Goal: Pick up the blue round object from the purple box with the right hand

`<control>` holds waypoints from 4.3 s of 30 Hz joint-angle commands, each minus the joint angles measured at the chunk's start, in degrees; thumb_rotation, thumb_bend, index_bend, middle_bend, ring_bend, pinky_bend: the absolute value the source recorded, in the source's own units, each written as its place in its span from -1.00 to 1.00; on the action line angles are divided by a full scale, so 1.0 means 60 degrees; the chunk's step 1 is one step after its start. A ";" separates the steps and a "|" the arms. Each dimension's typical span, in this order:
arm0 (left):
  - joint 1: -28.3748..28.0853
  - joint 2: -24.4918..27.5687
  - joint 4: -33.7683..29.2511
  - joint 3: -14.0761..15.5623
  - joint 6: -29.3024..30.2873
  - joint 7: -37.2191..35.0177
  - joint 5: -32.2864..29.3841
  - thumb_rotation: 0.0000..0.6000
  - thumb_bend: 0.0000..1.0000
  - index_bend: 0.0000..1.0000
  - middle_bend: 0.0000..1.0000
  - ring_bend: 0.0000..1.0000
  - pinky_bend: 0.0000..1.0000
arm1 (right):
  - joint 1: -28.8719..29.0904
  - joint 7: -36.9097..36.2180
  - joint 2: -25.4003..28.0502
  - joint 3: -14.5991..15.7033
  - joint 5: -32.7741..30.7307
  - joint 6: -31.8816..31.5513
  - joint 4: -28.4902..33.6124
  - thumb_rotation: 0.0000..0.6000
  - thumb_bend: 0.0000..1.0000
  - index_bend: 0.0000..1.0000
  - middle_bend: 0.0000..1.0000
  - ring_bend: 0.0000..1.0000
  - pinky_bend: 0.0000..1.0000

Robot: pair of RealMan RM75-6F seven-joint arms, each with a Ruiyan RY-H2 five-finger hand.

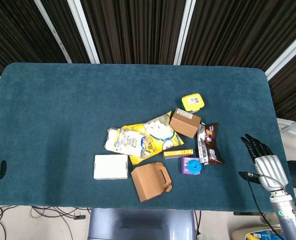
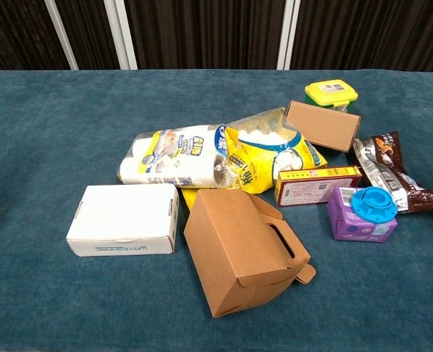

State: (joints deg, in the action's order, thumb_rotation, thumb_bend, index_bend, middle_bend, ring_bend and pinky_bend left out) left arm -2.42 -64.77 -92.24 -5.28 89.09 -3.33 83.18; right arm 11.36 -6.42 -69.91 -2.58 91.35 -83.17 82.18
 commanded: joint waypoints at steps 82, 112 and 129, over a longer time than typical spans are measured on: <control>-0.0103 0.0113 -0.0211 0.0030 -0.0304 0.0155 -0.0182 1.00 -0.07 -1.00 -1.00 -0.96 -0.97 | 0.2513 0.2308 -0.1426 -0.0025 -0.1515 0.3602 0.1541 1.00 -0.27 -0.38 -0.17 -0.26 -0.58; -0.0079 0.0140 -0.0230 0.0040 -0.0279 0.0053 -0.0167 1.00 -0.07 -1.00 -1.00 -0.96 -0.97 | 0.2786 -0.0762 0.0149 -0.0445 -0.0450 0.2975 0.2483 1.00 -0.20 -0.24 0.03 0.11 -0.32; -0.0081 0.0146 -0.0270 0.0023 -0.0295 0.0077 -0.0220 1.00 -0.07 -1.00 -1.00 -0.93 -0.97 | 0.2944 -0.7184 0.2166 -0.0780 0.1511 0.0839 0.2480 1.00 -0.21 -0.22 0.04 0.09 -0.33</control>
State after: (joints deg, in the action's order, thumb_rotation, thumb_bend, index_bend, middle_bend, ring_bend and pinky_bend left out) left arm -2.91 -63.90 -93.86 -5.15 87.32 -2.88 81.86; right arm 29.07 -43.66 -59.16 -6.96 97.80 -74.43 97.35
